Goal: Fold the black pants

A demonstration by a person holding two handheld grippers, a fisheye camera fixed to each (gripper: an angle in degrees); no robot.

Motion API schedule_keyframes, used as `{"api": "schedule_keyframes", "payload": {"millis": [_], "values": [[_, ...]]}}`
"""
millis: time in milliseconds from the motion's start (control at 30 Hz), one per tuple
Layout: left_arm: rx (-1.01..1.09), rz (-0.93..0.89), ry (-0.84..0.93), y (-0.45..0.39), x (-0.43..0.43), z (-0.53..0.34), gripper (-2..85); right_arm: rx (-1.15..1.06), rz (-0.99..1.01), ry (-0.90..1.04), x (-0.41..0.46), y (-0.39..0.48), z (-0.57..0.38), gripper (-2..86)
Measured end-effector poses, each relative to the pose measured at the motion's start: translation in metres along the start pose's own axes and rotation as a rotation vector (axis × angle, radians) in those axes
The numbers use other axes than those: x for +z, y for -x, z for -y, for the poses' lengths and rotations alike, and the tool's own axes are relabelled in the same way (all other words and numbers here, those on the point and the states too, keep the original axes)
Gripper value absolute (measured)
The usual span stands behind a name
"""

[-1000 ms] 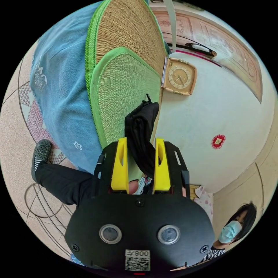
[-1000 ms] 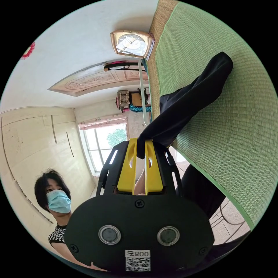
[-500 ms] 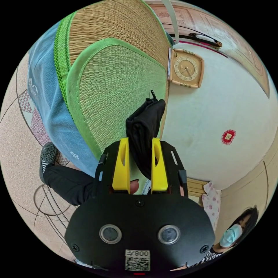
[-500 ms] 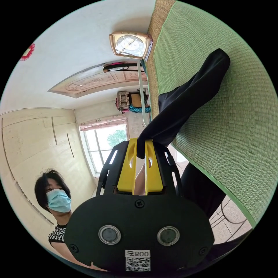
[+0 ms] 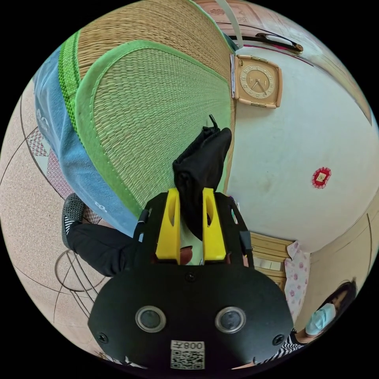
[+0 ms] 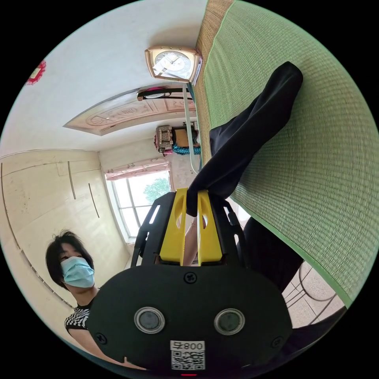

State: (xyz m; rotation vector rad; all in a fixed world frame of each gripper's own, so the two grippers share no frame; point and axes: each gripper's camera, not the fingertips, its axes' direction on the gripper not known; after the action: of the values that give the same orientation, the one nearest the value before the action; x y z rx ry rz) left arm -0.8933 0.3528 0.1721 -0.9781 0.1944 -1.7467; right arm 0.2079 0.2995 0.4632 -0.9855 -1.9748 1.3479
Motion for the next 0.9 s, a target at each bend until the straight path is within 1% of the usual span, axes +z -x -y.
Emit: {"api": "schedule_keyframes", "payload": {"millis": [133,300,500,700,767,800,867,900], "values": [[0.03,-0.007,-0.001,-0.003,0.04,-0.01,7.4,-0.001,0.005,-0.003,-0.01,0.013,-0.028,2.8],[0.099,-0.08,0.024,-0.015,0.088,-0.032,7.0,-0.028,0.018,-0.022,-0.039,0.034,-0.072,2.2],[0.199,-0.084,0.099,-0.038,0.167,-0.059,6.9,-0.062,0.071,-0.059,-0.08,0.06,-0.139,1.5],[0.32,-0.069,0.211,-0.079,0.288,-0.075,6.8,-0.126,0.153,-0.175,-0.134,0.095,-0.205,1.2],[0.384,-0.061,0.273,-0.102,0.352,-0.083,6.8,-0.167,0.175,-0.249,-0.167,0.114,-0.23,1.0],[0.4,-0.063,0.293,-0.108,0.369,-0.085,6.8,-0.178,0.179,-0.269,-0.177,0.119,-0.237,1.0],[0.471,-0.072,0.37,-0.135,0.446,-0.097,6.8,-0.232,0.181,-0.355,-0.219,0.142,-0.264,0.9],[0.489,-0.075,0.392,-0.142,0.466,-0.1,6.8,-0.247,0.179,-0.378,-0.23,0.148,-0.271,0.9]]}}
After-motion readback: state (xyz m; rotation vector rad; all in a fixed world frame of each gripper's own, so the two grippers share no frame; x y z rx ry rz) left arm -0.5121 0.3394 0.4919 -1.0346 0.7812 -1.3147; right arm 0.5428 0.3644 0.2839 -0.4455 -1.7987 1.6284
